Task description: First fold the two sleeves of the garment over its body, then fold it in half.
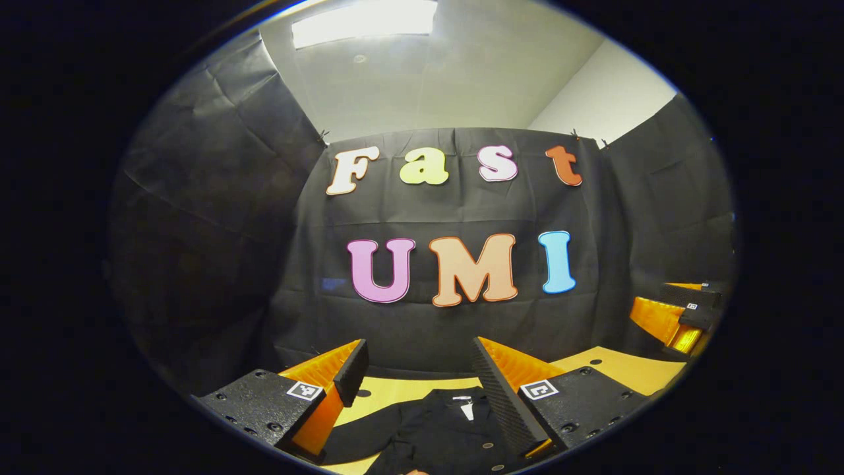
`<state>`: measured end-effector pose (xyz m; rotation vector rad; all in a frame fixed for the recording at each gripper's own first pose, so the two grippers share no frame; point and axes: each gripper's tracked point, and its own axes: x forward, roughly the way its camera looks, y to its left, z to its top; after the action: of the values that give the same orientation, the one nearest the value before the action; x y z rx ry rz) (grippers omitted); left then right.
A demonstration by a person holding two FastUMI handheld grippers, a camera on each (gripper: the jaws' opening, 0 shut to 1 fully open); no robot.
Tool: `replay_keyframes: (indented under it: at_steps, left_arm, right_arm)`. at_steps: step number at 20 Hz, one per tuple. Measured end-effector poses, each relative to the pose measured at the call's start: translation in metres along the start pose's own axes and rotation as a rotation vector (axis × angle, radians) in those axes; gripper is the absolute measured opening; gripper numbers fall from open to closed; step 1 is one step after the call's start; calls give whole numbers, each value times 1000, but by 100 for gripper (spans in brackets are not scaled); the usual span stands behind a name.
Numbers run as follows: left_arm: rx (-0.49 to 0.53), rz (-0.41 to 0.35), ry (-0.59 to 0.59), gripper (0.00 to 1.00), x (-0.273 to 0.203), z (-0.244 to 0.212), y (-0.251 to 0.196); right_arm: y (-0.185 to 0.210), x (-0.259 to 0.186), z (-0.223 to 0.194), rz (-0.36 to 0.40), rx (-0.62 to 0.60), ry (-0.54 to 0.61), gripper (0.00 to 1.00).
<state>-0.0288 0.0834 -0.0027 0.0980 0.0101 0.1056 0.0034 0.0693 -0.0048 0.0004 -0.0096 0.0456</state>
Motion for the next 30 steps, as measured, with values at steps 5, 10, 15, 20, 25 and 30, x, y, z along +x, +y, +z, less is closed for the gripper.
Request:
replay_keyframes:
  at_steps: [5,10,15,20,25,30]
  left_arm:
    - [-2,20,20,92,-3,-10,22]
    - [-7,17,48,93,-3,-25,37]
    - [6,19,31,92,-2,-22,53]
    - [-10,20,20,92,0,-23,58]
    - [-26,23,40,92,3,-31,58]
    - [-51,28,63,92,12,-37,46]
  right_arm:
    - [20,0,-1,13,-13,-8,98]
    - [34,-1,-13,3,-17,2,98]
    - [48,-2,-19,0,-11,16,98]
    - [55,-1,-17,11,-22,9,97]
    - [59,4,-25,37,15,43,98]
    - [52,7,-25,56,0,54,98]
